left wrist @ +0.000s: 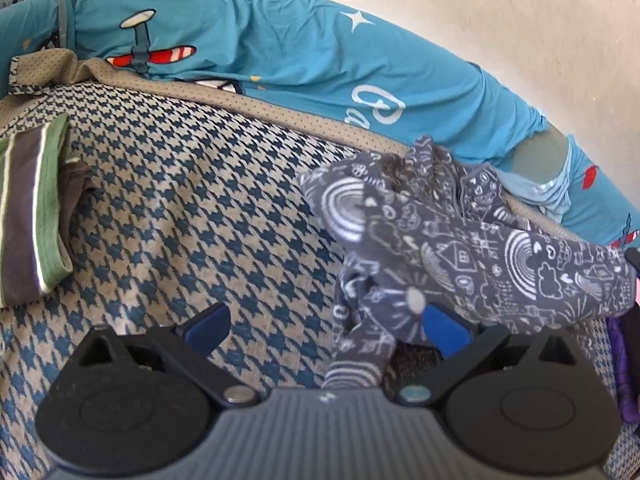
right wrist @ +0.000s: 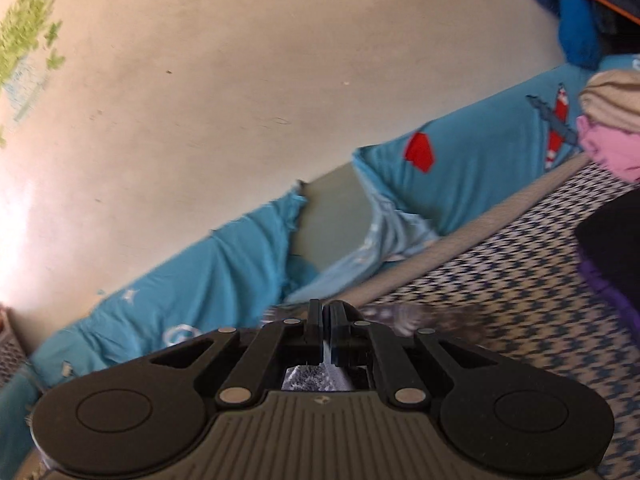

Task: Fold clothes

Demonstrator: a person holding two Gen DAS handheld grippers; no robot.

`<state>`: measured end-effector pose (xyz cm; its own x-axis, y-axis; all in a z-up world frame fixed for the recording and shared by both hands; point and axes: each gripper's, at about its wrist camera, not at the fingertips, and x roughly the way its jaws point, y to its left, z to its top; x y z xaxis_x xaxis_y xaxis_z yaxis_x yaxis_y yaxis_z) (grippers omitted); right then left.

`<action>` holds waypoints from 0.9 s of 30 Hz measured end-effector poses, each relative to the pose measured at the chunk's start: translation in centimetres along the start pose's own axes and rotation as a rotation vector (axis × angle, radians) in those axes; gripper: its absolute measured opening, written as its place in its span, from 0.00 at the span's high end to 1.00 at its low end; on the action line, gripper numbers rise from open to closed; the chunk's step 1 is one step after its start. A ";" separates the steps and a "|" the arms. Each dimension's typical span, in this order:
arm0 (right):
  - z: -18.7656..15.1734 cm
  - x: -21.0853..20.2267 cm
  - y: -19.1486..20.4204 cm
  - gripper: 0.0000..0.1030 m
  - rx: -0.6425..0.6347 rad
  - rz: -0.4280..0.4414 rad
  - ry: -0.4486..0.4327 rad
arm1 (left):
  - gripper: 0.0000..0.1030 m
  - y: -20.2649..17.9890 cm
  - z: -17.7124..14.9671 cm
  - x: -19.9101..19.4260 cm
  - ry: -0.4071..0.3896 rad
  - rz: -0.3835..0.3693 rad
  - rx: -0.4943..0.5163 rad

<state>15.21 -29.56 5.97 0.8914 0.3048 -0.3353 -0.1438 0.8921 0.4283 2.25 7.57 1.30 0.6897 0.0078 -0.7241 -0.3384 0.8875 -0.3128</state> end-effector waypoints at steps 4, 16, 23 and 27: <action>-0.9 0.4 -1.4 0.95 -0.028 -0.057 0.057 | 0.00 -1.0 -0.5 0.6 0.028 0.003 0.051; -2.0 -0.1 -2.4 0.67 -0.057 -0.108 0.086 | 0.00 -1.4 -1.1 2.0 0.067 0.065 0.097; -2.6 0.5 -0.3 0.65 -0.093 0.058 0.100 | 0.00 -0.7 -0.9 2.5 0.082 0.099 0.066; -3.9 1.3 1.7 0.65 -0.129 0.156 0.146 | 0.00 0.5 -0.1 2.1 0.058 0.077 -0.001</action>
<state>14.42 -26.39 3.02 0.7842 0.4785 -0.3951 -0.3368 0.8629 0.3767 3.47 7.95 -0.40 0.6238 0.0493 -0.7801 -0.3892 0.8850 -0.2554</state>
